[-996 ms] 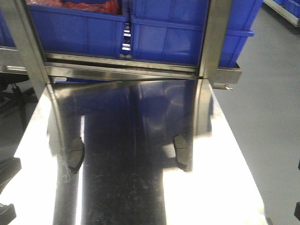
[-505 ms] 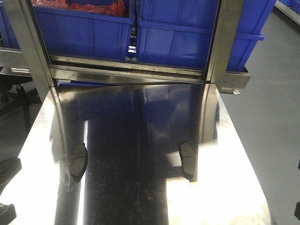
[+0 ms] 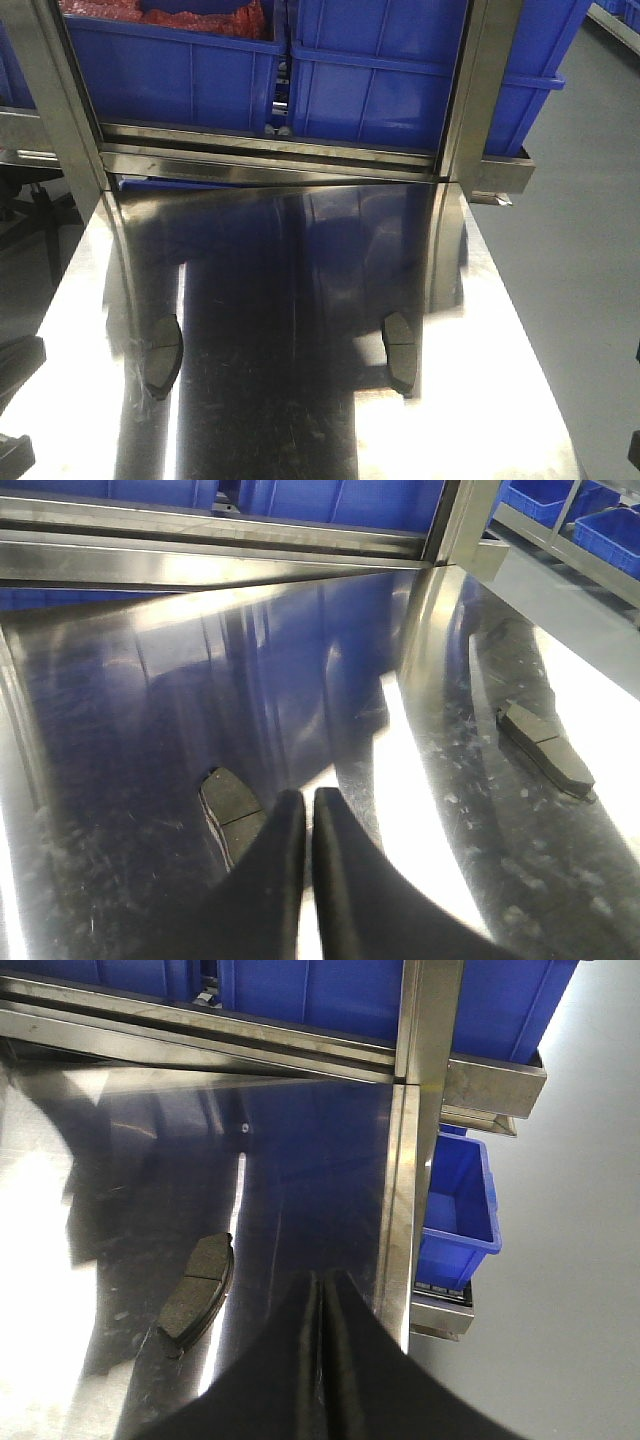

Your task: Move and align brake pads A on conveyor

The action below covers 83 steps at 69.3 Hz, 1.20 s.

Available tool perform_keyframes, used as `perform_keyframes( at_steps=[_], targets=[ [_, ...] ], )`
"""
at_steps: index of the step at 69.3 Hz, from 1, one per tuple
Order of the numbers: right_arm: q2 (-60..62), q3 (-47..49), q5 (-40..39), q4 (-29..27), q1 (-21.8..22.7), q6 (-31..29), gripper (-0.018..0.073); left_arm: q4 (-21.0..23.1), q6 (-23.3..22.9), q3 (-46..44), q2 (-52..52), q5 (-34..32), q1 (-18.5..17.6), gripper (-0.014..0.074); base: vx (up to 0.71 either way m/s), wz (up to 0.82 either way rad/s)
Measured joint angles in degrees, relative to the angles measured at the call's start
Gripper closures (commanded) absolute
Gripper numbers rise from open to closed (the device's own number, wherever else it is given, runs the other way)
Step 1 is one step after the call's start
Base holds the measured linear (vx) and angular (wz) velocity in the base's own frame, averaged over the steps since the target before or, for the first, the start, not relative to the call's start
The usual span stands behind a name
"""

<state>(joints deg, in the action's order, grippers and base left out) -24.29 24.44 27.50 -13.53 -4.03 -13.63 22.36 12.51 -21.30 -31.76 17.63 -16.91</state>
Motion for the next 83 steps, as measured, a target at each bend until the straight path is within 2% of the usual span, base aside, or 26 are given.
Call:
perform_keyframes(
  at_steps=[83],
  targets=[
    [0.0,0.0,0.0,0.0,0.0,0.0,0.0569,0.0,0.0,0.0,0.0,0.0,0.0,0.0603,0.0,0.0]
  ],
)
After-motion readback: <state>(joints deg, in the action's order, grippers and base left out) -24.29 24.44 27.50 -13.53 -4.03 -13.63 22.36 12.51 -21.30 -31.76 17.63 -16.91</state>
